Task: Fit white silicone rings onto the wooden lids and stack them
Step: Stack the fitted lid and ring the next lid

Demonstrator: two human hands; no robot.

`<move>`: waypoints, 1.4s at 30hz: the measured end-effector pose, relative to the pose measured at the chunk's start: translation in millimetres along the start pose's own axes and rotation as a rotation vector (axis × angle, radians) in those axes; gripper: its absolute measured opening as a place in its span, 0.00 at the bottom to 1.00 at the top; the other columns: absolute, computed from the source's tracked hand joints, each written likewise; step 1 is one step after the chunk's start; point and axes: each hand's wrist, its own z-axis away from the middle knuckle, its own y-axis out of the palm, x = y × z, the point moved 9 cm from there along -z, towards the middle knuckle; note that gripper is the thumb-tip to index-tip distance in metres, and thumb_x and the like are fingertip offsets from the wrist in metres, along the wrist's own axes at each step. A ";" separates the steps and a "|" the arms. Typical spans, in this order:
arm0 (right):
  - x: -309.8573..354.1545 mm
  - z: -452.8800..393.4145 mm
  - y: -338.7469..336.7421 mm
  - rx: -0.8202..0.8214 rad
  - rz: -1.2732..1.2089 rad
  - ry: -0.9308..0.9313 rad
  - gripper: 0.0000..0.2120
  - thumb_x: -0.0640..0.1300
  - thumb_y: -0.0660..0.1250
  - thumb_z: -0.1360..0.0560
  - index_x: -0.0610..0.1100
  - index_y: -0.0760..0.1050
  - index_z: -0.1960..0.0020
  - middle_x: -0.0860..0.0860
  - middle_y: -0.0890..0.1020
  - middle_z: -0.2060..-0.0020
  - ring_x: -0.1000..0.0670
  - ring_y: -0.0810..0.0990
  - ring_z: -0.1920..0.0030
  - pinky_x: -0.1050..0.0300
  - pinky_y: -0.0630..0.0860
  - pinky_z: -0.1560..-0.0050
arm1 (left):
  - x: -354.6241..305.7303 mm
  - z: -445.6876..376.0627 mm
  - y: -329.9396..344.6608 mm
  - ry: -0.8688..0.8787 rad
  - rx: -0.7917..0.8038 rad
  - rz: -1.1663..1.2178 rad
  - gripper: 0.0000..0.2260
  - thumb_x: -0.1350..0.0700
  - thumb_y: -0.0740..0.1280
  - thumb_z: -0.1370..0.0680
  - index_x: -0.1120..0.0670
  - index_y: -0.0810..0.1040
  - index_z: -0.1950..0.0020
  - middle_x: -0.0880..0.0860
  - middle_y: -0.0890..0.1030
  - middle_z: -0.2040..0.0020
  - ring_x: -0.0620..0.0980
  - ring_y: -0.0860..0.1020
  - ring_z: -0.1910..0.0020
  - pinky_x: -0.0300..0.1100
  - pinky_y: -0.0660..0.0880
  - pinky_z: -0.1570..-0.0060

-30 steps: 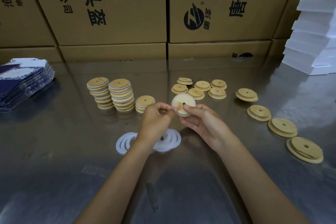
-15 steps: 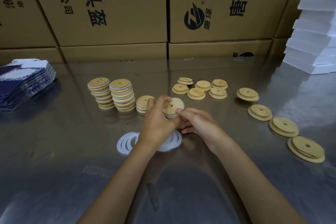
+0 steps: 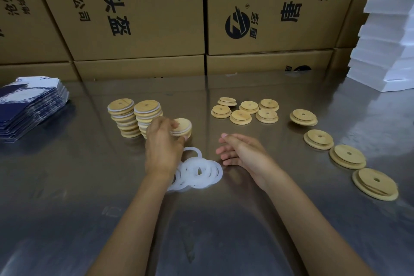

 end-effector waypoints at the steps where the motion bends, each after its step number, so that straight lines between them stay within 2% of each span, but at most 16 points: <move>1: 0.2 0.1 0.2 0.001 -0.002 0.001 0.10 0.47 0.66 0.18 0.40 0.80 0.49 0.44 0.84 0.60 0.50 0.79 0.64 0.60 0.80 0.62 | 1.2 -0.3 -0.8 0.001 -0.010 -0.017 0.13 0.59 0.74 0.28 0.56 0.79 0.44 0.51 0.72 0.40 0.53 0.72 0.40 0.43 0.70 0.46; 7: 0.4 0.3 0.2 0.007 -0.001 0.006 0.10 0.46 0.66 0.18 0.39 0.80 0.48 0.44 0.84 0.60 0.50 0.79 0.64 0.60 0.81 0.61 | -1.3 -1.6 -3.5 0.020 -0.021 -0.073 0.13 0.60 0.68 0.22 0.61 0.80 0.38 0.57 0.71 0.40 0.57 0.71 0.38 0.50 0.72 0.40; 15: 0.4 0.6 -0.4 0.000 -0.008 0.019 0.09 0.45 0.65 0.18 0.39 0.80 0.49 0.43 0.83 0.61 0.50 0.79 0.64 0.61 0.81 0.63 | -14.1 3.8 1.0 0.078 0.044 -0.190 0.18 0.59 0.67 0.25 0.60 0.76 0.35 0.57 0.71 0.39 0.58 0.68 0.36 0.50 0.67 0.38; 20: 1.0 2.1 -2.2 -0.013 -0.045 0.039 0.09 0.43 0.65 0.18 0.36 0.79 0.46 0.41 0.82 0.59 0.49 0.79 0.64 0.57 0.82 0.60 | -37.7 10.1 14.9 0.236 0.141 -0.017 0.15 0.61 0.66 0.24 0.59 0.78 0.37 0.51 0.74 0.37 0.50 0.71 0.36 0.39 0.68 0.42; 22: 1.3 2.0 -6.0 -0.035 -0.054 0.042 0.10 0.41 0.65 0.18 0.34 0.78 0.44 0.41 0.82 0.61 0.49 0.79 0.64 0.58 0.82 0.61 | -45.2 16.7 23.3 0.276 0.190 0.013 0.15 0.60 0.66 0.23 0.56 0.78 0.36 0.49 0.74 0.38 0.47 0.71 0.36 0.38 0.67 0.43; 24: 3.8 0.9 -14.3 -0.096 -0.016 0.033 0.09 0.40 0.64 0.18 0.35 0.78 0.44 0.44 0.82 0.63 0.50 0.78 0.66 0.61 0.80 0.65 | -51.3 23.7 32.4 0.312 0.242 0.013 0.14 0.59 0.66 0.23 0.54 0.79 0.37 0.47 0.74 0.38 0.46 0.71 0.36 0.38 0.67 0.44; 26: 10.3 -0.9 -29.0 -0.200 0.084 -0.009 0.07 0.39 0.63 0.19 0.40 0.79 0.48 0.47 0.82 0.62 0.52 0.78 0.65 0.61 0.78 0.65 | -56.3 29.3 40.2 0.350 0.288 0.005 0.14 0.58 0.66 0.23 0.53 0.79 0.38 0.47 0.74 0.38 0.46 0.71 0.37 0.38 0.67 0.45; 29: 27.2 0.0 -61.5 -0.425 0.387 -0.116 0.07 0.44 0.63 0.20 0.50 0.78 0.53 0.55 0.81 0.60 0.51 0.79 0.53 0.57 0.73 0.54 | -58.8 33.7 46.5 0.375 0.321 0.000 0.13 0.58 0.66 0.23 0.53 0.79 0.38 0.47 0.75 0.37 0.47 0.72 0.37 0.38 0.66 0.44; 30: 32.8 3.1 -71.9 -0.503 0.500 -0.142 0.06 0.45 0.62 0.21 0.51 0.78 0.53 0.56 0.80 0.59 0.49 0.79 0.47 0.56 0.71 0.50 | -58.9 34.0 47.5 0.376 0.322 -0.002 0.13 0.59 0.66 0.23 0.53 0.79 0.38 0.48 0.75 0.37 0.47 0.72 0.37 0.38 0.66 0.44; 32: 41.5 11.4 -90.8 -0.672 0.736 -0.181 0.07 0.47 0.63 0.22 0.50 0.78 0.47 0.52 0.81 0.49 0.45 0.73 0.37 0.49 0.65 0.39 | -57.9 34.3 48.1 0.374 0.320 -0.003 0.13 0.59 0.66 0.23 0.53 0.79 0.38 0.48 0.75 0.37 0.47 0.72 0.37 0.39 0.67 0.44; 35: 44.8 22.6 -117.8 -0.877 0.990 -0.111 0.21 0.51 0.65 0.24 0.46 0.73 0.33 0.44 0.71 0.29 0.40 0.61 0.25 0.37 0.54 0.27 | -57.4 34.8 48.4 0.370 0.317 0.004 0.13 0.59 0.66 0.23 0.53 0.80 0.39 0.48 0.75 0.37 0.47 0.72 0.37 0.39 0.67 0.44; 36: 43.0 25.5 -126.6 -0.905 1.017 -0.046 0.25 0.52 0.65 0.24 0.44 0.69 0.29 0.41 0.64 0.23 0.37 0.55 0.22 0.34 0.51 0.25 | -57.9 35.2 48.5 0.371 0.318 0.006 0.13 0.59 0.66 0.23 0.53 0.80 0.39 0.49 0.75 0.37 0.48 0.72 0.37 0.40 0.67 0.43; 38: 36.0 29.1 -143.8 -0.930 0.991 0.082 0.30 0.53 0.66 0.23 0.42 0.64 0.25 0.38 0.51 0.19 0.31 0.46 0.21 0.31 0.45 0.24 | -59.1 35.9 48.6 0.372 0.322 0.008 0.13 0.59 0.66 0.23 0.53 0.80 0.39 0.49 0.75 0.37 0.48 0.72 0.36 0.41 0.68 0.42; 42: 24.9 25.1 -152.9 -0.850 1.014 0.225 0.35 0.55 0.64 0.22 0.41 0.57 0.22 0.37 0.44 0.19 0.27 0.45 0.22 0.33 0.43 0.23 | -58.8 36.1 47.5 0.368 0.325 0.006 0.13 0.59 0.66 0.22 0.54 0.79 0.38 0.49 0.75 0.36 0.48 0.72 0.36 0.41 0.68 0.41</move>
